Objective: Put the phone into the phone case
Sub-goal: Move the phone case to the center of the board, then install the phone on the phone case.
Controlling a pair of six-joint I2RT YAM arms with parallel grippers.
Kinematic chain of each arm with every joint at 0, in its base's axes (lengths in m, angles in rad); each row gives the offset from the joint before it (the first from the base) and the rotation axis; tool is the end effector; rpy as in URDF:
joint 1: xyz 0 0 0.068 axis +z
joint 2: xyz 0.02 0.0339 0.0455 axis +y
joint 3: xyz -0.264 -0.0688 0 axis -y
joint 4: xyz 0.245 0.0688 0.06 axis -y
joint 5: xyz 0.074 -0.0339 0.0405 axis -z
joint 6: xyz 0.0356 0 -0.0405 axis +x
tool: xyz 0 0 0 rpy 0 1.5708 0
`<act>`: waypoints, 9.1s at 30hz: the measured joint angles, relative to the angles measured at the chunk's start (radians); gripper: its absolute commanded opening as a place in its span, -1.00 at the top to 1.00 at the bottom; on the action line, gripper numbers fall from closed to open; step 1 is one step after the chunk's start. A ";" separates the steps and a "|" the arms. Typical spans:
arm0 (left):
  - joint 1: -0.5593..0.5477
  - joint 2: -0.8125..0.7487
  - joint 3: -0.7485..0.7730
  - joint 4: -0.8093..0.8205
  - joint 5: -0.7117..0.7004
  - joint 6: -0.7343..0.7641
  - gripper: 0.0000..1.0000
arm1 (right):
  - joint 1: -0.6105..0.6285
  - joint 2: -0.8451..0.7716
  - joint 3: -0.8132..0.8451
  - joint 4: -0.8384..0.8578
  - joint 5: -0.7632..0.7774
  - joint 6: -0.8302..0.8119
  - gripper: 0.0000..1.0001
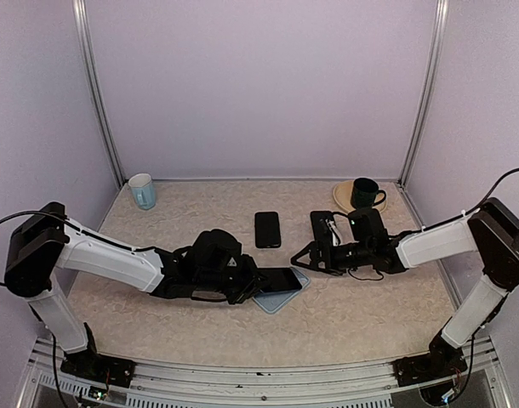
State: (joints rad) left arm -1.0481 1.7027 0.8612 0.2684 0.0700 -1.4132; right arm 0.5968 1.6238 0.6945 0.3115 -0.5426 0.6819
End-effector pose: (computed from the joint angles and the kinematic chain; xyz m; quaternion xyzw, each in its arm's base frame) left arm 0.1749 -0.3086 0.1731 -0.1429 0.8661 -0.4610 0.1305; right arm 0.2493 0.1916 0.1562 -0.0864 0.8606 0.4548 0.2125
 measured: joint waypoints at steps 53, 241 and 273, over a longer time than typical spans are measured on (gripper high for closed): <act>0.004 0.106 0.031 0.057 -0.056 -0.110 1.00 | 0.040 0.132 -0.031 0.166 -0.054 0.061 -0.99; 0.061 0.084 -0.242 0.666 0.398 0.166 1.00 | 0.083 0.001 -0.217 0.443 -0.275 0.243 -0.69; 0.074 0.077 -0.212 0.640 0.455 0.250 0.93 | 0.093 0.072 -0.245 0.685 -0.353 0.391 0.87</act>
State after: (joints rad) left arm -0.9741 1.7802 0.6491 0.9089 0.5247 -1.1633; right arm 0.6903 1.6962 0.4492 0.9962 -0.8959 1.0729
